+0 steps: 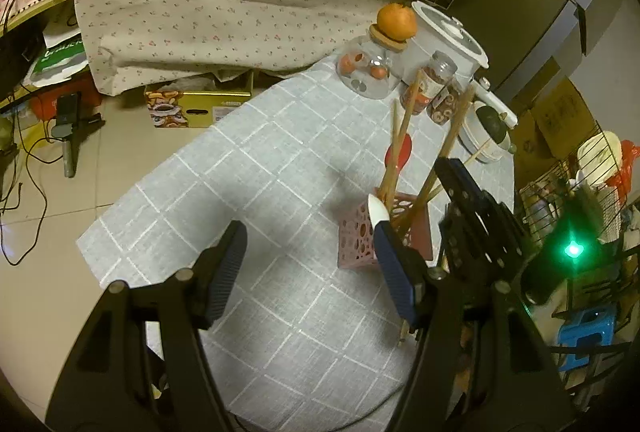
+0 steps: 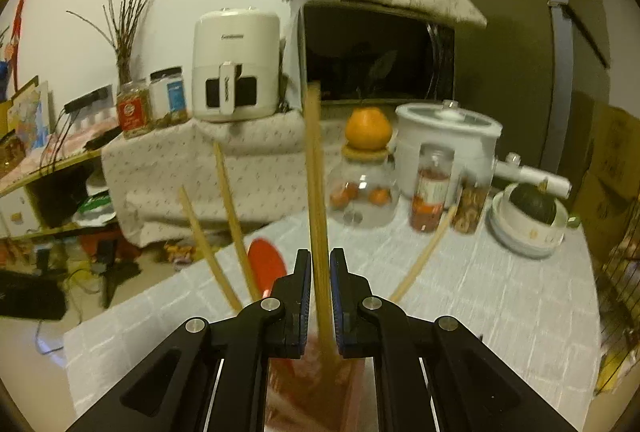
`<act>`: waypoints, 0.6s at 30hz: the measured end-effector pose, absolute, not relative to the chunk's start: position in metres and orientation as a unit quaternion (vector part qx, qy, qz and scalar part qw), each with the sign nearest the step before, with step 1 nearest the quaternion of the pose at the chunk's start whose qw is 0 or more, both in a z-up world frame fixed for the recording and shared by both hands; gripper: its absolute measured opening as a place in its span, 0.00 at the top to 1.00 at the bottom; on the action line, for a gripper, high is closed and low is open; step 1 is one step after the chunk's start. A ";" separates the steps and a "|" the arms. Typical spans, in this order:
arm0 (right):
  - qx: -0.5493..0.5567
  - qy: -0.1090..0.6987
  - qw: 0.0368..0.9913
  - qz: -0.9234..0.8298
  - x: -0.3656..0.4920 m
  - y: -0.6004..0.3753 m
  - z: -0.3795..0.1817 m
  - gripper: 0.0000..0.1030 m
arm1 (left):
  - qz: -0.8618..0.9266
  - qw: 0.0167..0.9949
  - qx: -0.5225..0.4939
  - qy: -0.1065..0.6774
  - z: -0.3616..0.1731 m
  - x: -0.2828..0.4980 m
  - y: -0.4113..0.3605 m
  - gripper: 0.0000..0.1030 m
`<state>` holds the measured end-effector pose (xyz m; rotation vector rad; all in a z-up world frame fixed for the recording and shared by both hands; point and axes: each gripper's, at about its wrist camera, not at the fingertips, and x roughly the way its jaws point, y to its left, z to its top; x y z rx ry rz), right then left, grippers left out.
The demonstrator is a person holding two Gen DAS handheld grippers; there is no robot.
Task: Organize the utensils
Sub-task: 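Lower the wooden chopstick into the pink holder and open the right gripper, then grasp another wooden chopstick from the table with the right gripper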
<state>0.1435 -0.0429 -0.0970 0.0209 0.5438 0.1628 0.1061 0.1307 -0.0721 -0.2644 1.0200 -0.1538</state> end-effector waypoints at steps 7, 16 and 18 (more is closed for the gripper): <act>0.024 0.284 0.952 0.112 0.123 -0.073 -0.075 0.66 | -0.091 0.849 -0.121 0.507 -0.084 0.107 0.112 0.35; 0.033 0.329 0.937 0.117 0.110 -0.126 -0.060 0.45 | -0.090 0.841 -0.093 0.526 -0.099 0.102 0.082 0.23; 0.037 0.342 0.932 0.112 0.109 -0.138 -0.060 0.40 | -0.086 0.844 -0.081 0.524 -0.101 0.100 0.075 0.22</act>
